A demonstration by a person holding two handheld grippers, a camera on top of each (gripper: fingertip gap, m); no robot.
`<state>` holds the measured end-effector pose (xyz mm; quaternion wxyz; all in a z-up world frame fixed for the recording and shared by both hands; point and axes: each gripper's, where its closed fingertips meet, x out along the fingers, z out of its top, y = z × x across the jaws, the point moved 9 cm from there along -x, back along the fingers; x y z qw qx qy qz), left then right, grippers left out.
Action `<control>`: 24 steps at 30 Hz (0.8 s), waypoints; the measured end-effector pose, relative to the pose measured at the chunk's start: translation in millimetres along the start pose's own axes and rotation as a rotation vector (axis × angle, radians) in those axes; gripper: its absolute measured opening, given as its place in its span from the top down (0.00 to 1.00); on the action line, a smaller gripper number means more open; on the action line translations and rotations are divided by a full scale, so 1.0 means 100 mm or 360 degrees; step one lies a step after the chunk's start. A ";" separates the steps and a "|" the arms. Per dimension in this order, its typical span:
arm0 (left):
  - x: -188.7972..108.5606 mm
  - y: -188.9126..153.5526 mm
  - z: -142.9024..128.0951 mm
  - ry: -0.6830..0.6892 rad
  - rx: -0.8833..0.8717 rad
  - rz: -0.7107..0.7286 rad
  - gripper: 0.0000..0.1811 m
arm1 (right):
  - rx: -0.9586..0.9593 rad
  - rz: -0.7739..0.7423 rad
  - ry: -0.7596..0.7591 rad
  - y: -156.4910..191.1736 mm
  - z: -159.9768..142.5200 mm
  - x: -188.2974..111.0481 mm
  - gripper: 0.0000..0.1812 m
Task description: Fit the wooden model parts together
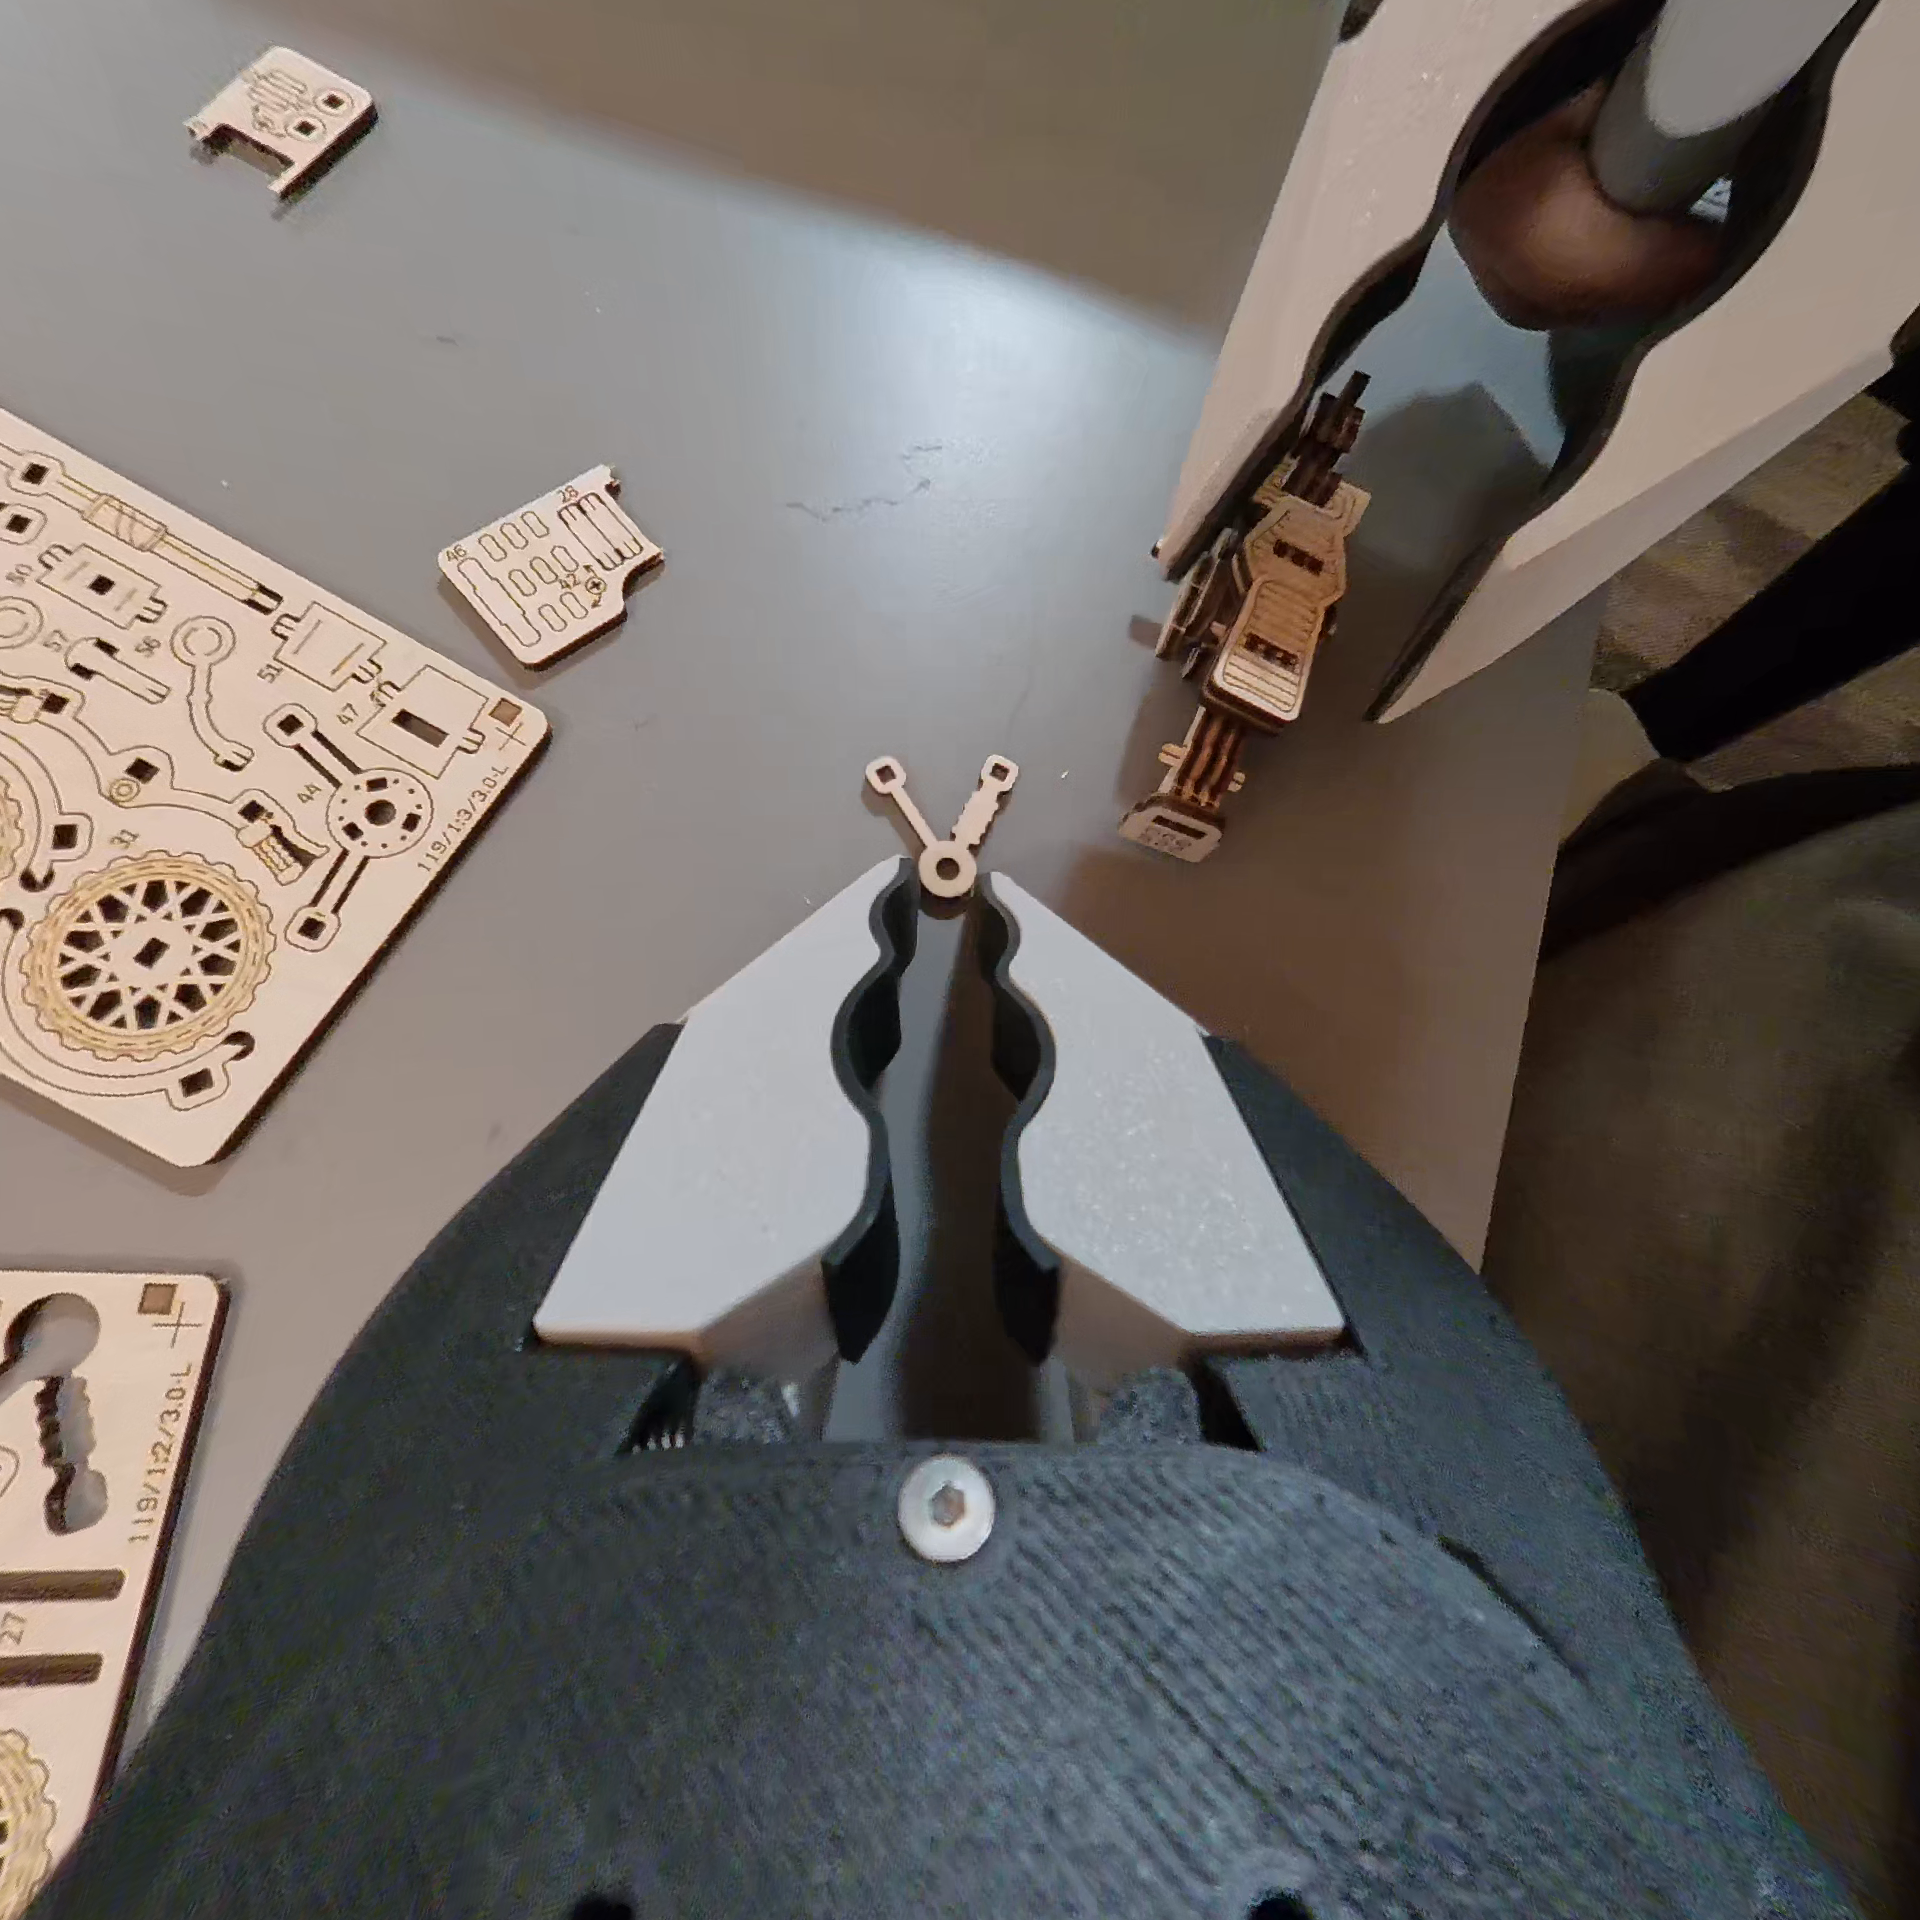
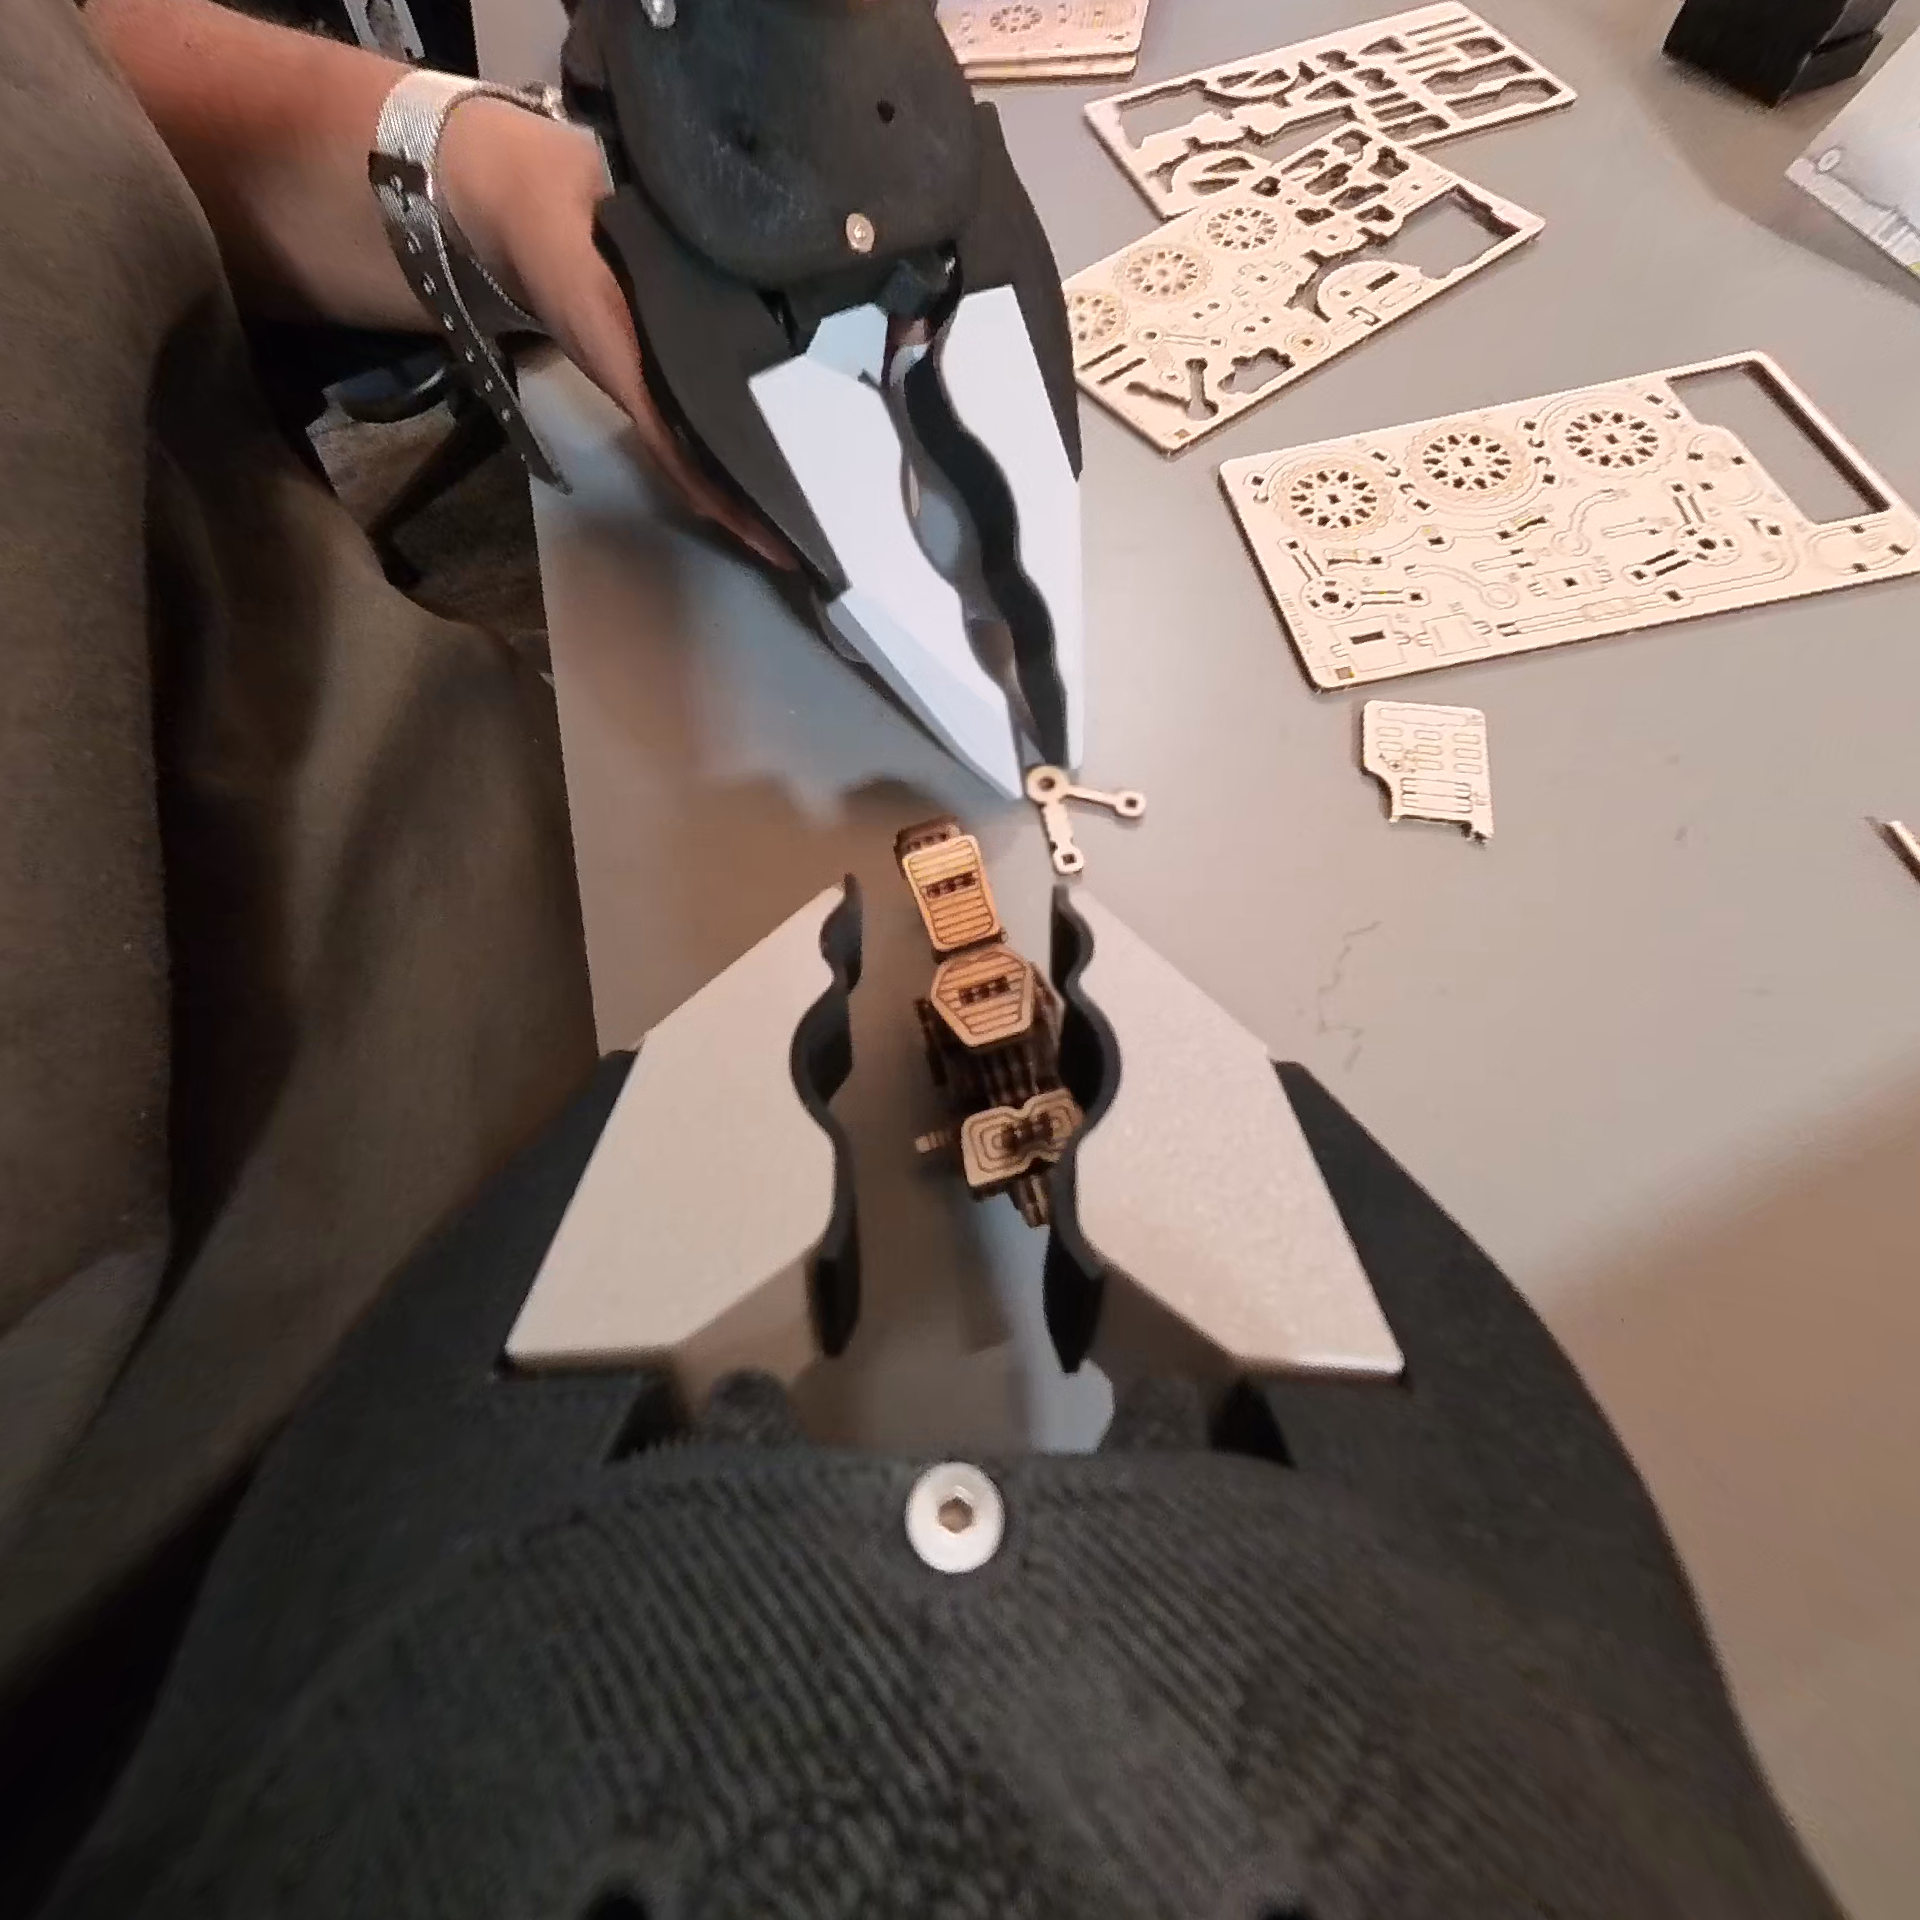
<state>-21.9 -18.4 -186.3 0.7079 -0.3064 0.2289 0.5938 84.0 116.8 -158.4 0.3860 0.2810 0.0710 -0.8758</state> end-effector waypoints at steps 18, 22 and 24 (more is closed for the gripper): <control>-0.43 -0.12 0.25 -0.0681 0.0292 0.0214 0.96 | 0.0626 -0.0222 -0.0655 -0.21 0.20 -0.20 0.91; -0.46 -0.26 0.26 -0.0741 0.0446 0.0263 0.96 | 0.0796 -0.0003 -0.0707 -0.12 0.25 -0.13 0.89; -0.46 -0.31 0.27 -0.0757 0.0475 0.0265 0.96 | 0.0821 0.0043 -0.0707 -0.10 0.27 -0.13 0.89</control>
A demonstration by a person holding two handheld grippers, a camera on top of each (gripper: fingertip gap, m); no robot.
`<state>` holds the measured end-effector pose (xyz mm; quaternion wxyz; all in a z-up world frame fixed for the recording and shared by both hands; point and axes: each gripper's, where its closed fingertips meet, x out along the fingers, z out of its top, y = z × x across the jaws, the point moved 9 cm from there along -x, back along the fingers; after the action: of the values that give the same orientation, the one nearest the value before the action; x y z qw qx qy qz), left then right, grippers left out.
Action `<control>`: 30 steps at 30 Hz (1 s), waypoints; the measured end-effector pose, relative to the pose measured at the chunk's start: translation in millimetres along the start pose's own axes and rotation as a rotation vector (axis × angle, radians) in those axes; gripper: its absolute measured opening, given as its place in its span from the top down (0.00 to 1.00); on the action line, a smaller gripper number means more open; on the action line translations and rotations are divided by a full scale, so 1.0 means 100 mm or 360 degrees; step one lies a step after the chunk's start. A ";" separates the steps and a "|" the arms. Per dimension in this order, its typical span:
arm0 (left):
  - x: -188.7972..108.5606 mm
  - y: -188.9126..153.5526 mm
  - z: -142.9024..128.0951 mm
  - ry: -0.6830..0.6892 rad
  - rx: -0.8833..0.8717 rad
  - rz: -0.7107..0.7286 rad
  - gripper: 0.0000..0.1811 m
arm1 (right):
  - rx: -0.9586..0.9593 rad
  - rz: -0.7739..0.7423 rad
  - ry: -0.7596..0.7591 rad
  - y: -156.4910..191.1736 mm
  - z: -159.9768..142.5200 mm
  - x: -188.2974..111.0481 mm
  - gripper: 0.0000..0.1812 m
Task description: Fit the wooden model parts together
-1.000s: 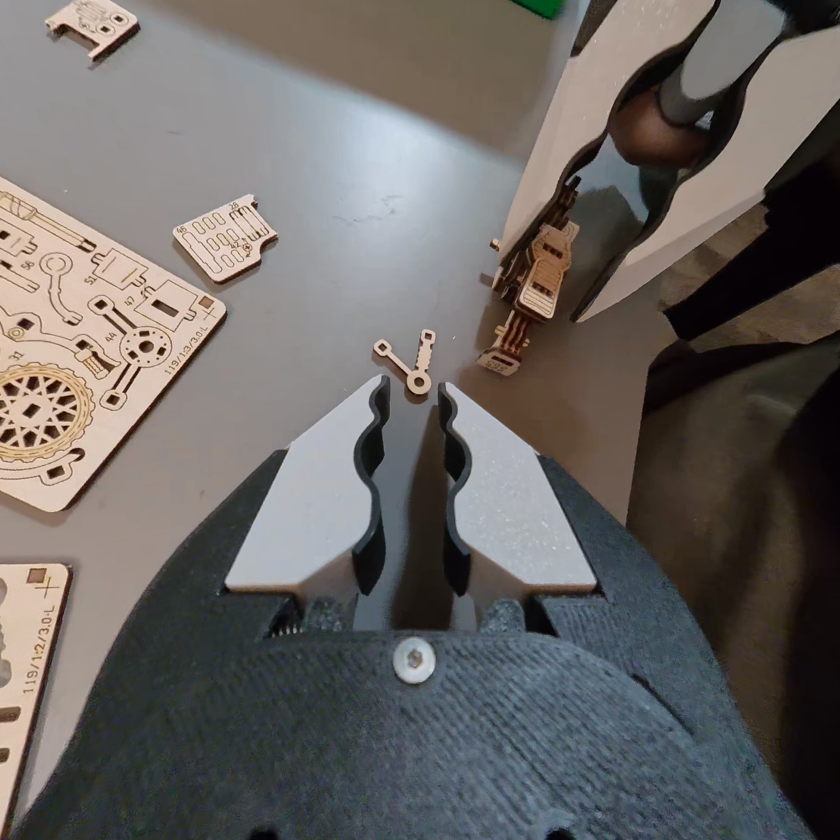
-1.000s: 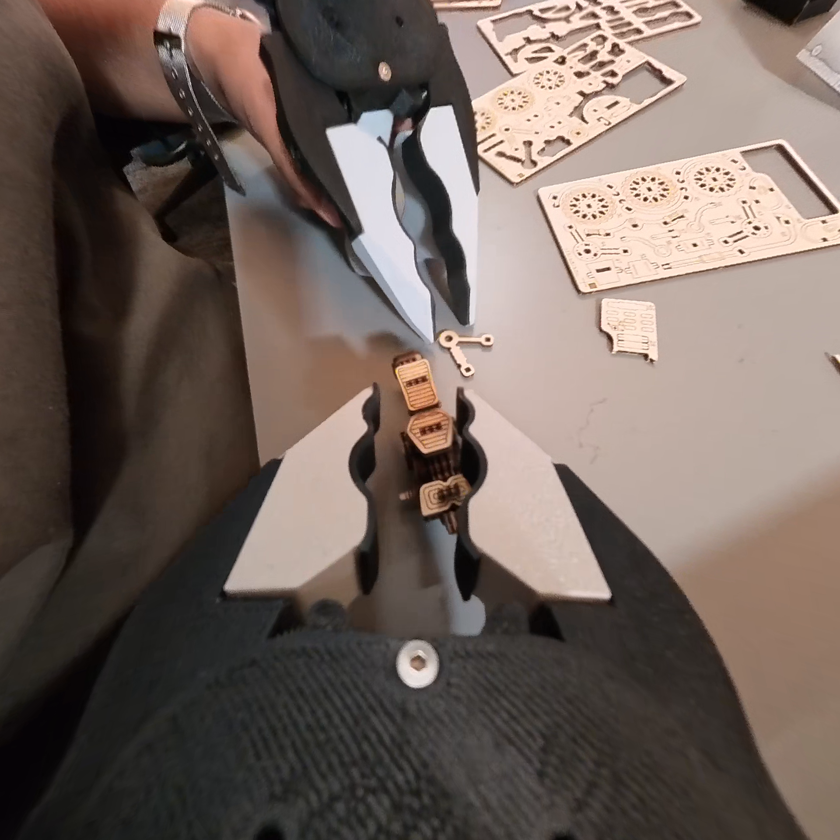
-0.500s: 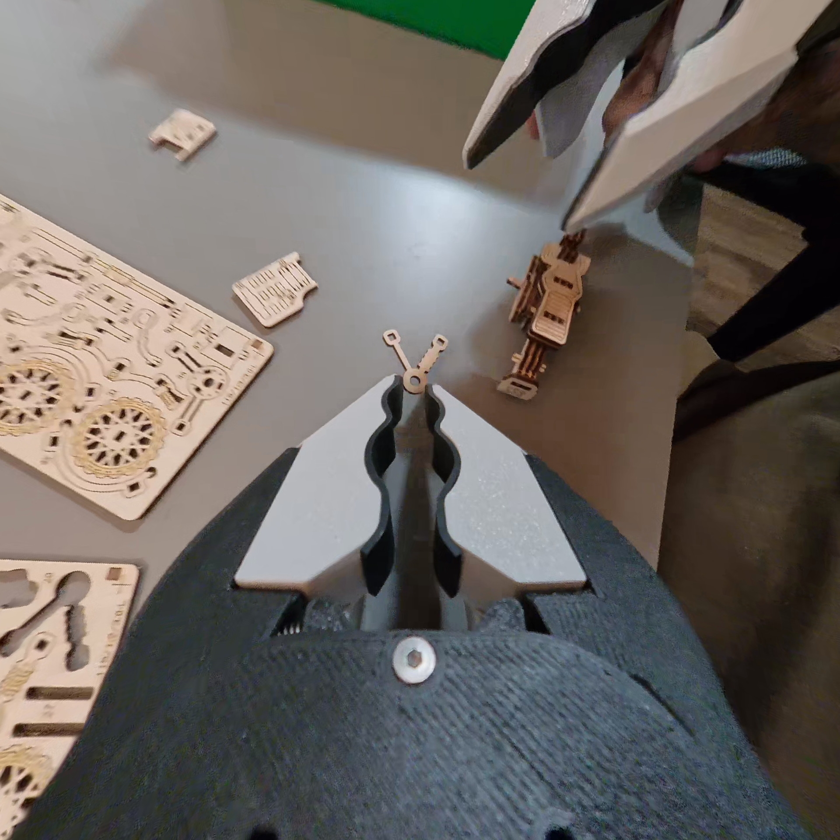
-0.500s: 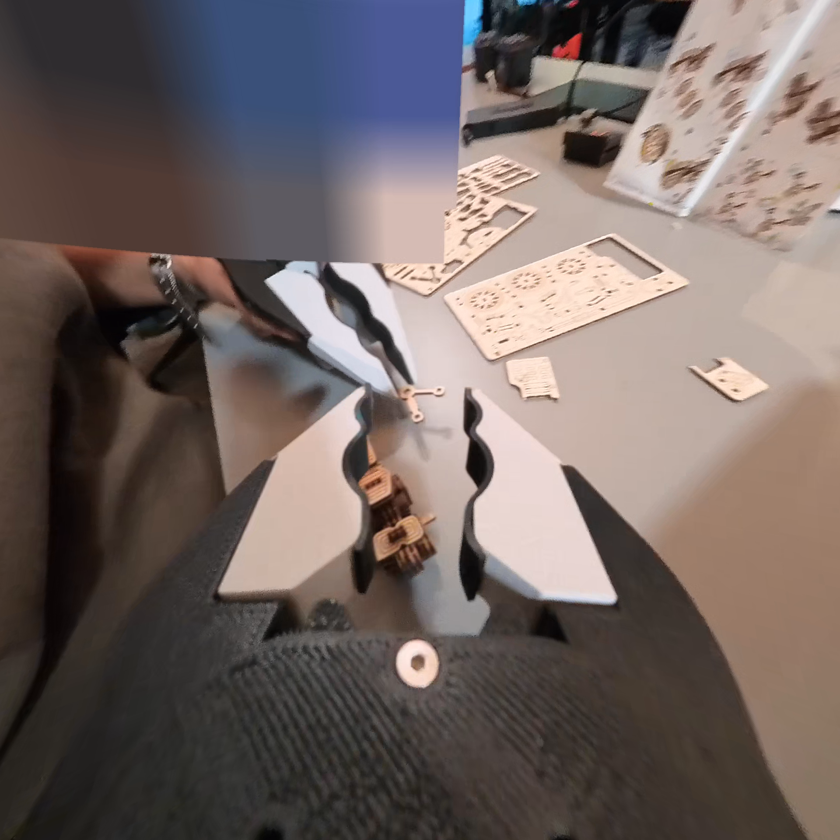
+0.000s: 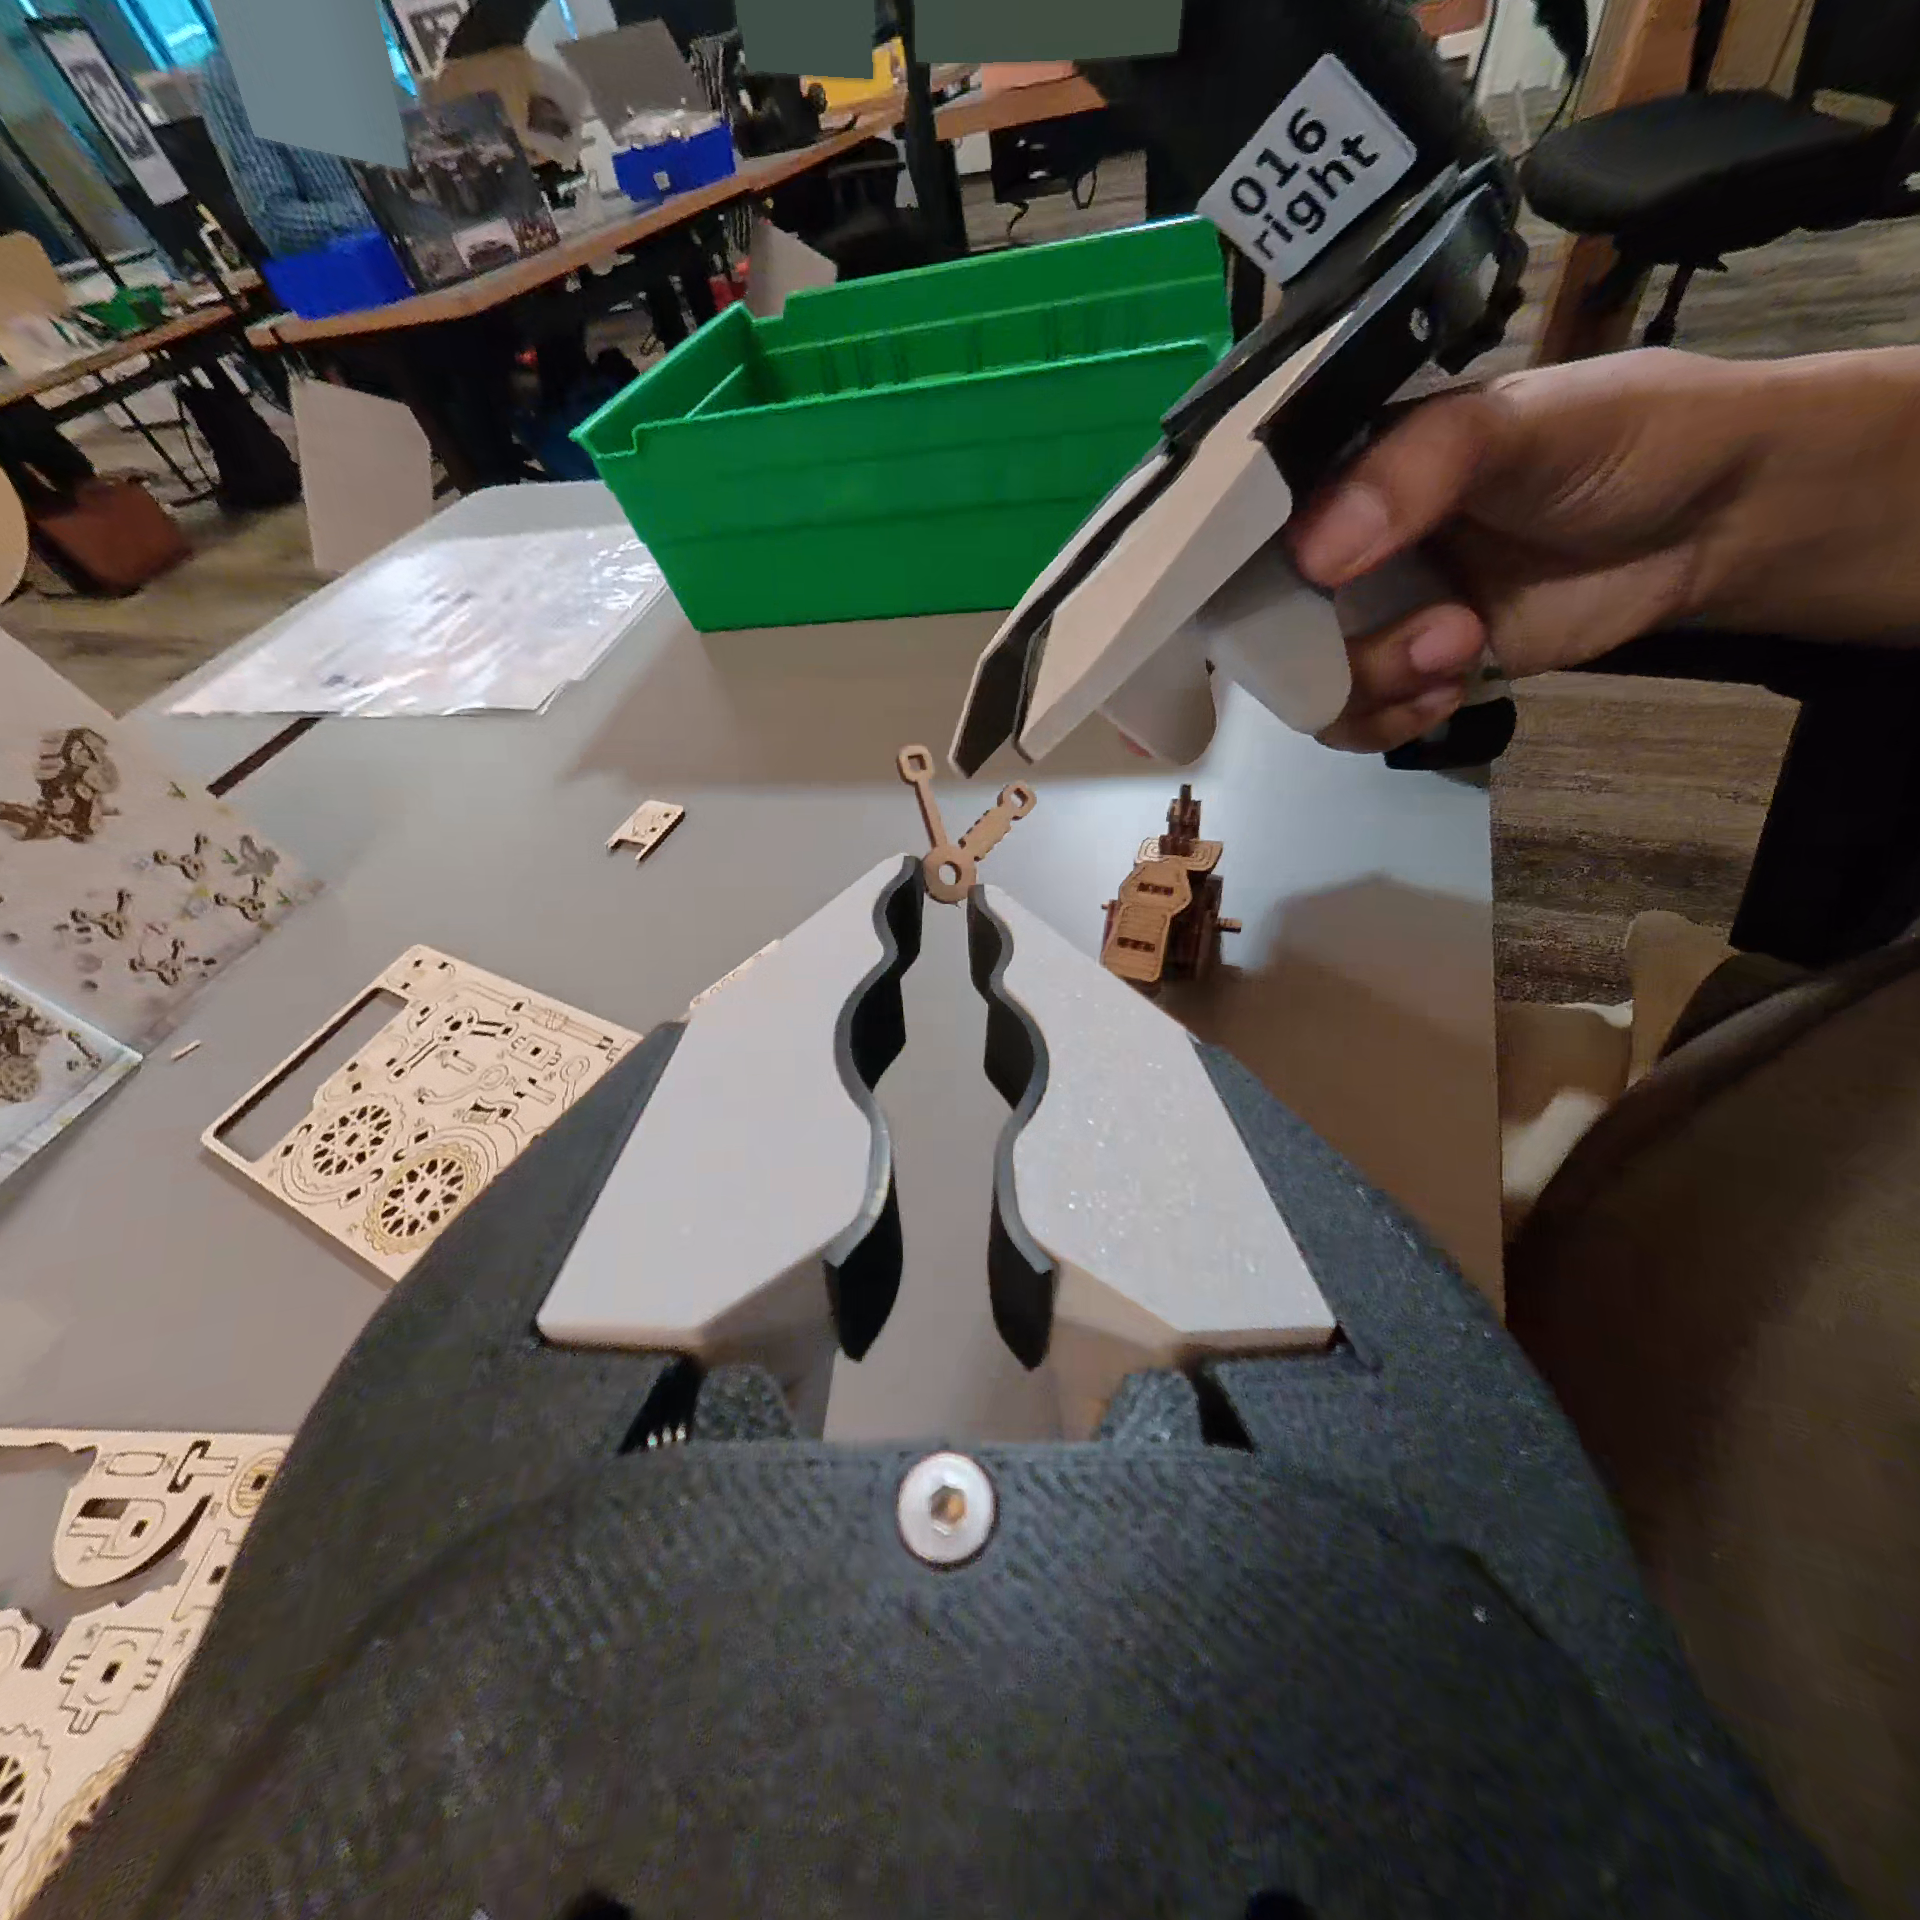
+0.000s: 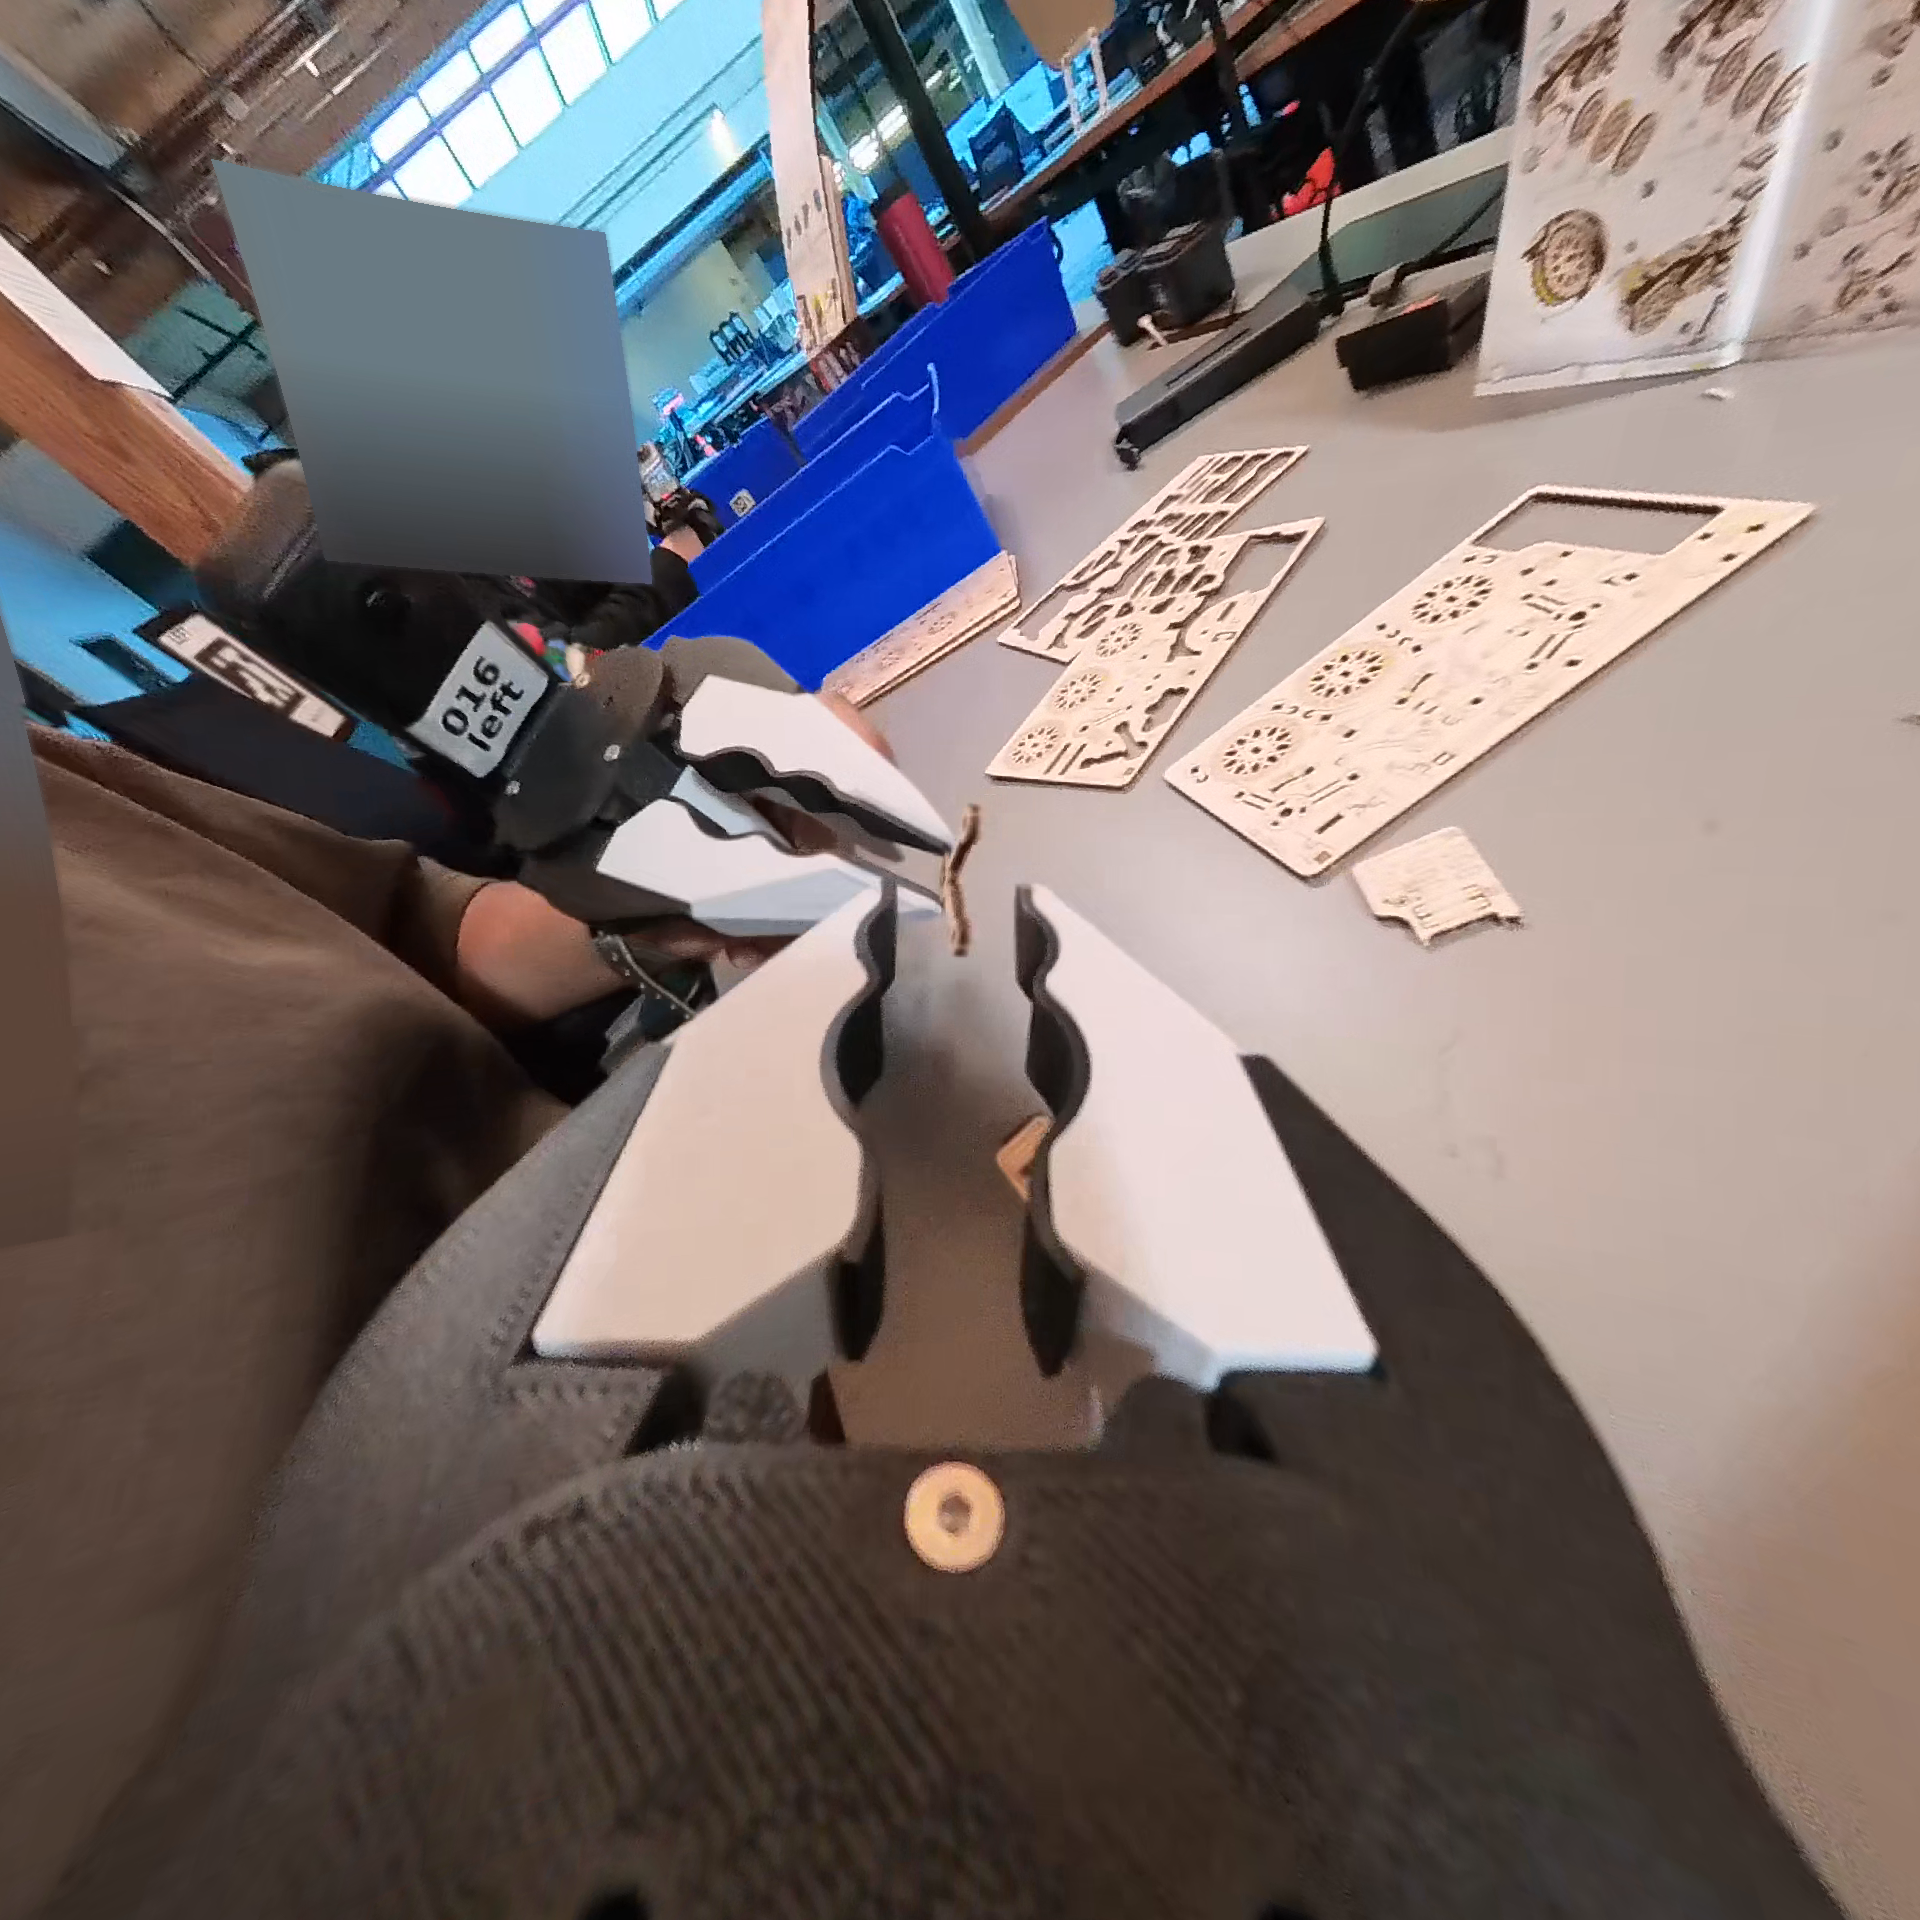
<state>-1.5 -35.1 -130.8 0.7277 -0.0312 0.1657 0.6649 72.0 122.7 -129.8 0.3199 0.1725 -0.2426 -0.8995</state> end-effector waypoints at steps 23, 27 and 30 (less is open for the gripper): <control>0.04 0.26 -0.17 -0.0221 -0.1297 -0.0882 0.94 | -0.0024 0.0242 0.0036 0.02 -0.05 0.04 1.00; 0.05 0.24 -0.17 -0.0239 -0.1335 -0.0920 0.96 | -0.0010 0.0275 0.0041 0.01 -0.06 0.04 1.00; 0.05 0.25 -0.18 -0.0235 -0.1349 -0.0919 0.99 | 0.0004 0.0297 0.0043 0.01 -0.07 0.05 1.00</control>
<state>-29.5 -32.2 -144.4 0.8147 -0.3207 -0.1853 0.4462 72.2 116.3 -136.0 0.4054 0.1618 -0.2543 -0.8630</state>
